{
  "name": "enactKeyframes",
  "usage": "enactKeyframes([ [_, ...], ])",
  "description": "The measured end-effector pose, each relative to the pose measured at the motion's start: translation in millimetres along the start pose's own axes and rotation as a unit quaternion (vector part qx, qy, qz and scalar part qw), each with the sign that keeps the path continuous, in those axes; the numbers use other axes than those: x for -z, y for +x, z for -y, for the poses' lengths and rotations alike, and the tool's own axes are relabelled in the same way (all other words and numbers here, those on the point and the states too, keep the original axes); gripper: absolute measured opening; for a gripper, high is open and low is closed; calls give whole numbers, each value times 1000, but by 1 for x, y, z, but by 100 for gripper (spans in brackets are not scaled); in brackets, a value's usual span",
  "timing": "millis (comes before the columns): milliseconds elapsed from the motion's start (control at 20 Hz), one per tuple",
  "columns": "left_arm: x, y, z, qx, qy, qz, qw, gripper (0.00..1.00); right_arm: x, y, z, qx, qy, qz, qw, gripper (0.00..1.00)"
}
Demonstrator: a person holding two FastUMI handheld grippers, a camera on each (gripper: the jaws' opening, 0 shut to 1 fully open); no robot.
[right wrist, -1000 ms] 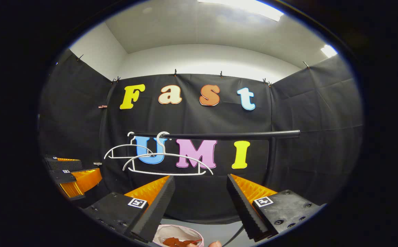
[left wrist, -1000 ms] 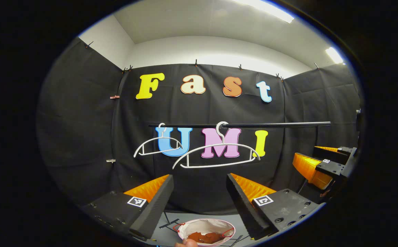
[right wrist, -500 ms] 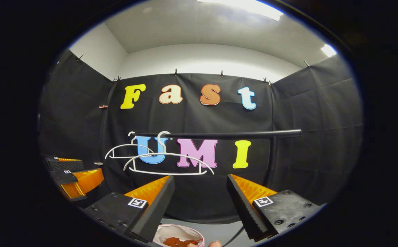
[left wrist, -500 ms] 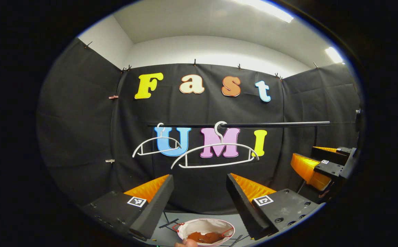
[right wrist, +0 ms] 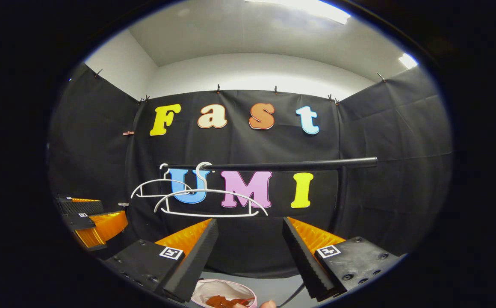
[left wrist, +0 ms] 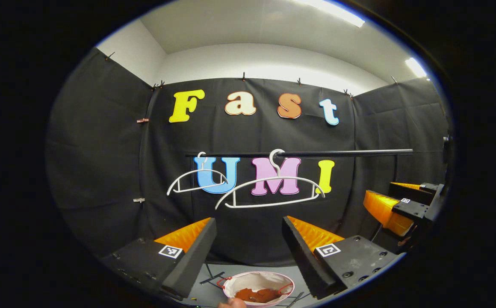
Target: Grasp the clothes on the hanger with both hands and then place them into the laundry hamper below.
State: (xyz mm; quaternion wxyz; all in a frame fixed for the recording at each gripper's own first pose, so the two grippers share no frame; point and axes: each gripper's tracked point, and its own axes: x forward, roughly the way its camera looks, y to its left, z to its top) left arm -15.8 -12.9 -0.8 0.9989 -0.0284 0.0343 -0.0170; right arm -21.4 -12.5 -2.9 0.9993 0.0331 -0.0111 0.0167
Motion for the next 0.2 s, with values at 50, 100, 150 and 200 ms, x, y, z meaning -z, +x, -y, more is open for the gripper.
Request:
enactKeyframes([
  [50,0,0,0,0,-1,0,1000,97,1,-1,0,0,0,0,1000,97],
  [100,1,1,0,-1,-1,0,1000,99,1,-1,0,0,-1,-1,1000,97],
  [150,0,1,0,-1,-2,-1,1000,99,1,0,1,1,0,-1,1000,97],
  [200,0,1,-1,0,-2,0,1000,99,0,0,1,2,0,-1,1000,99],
])
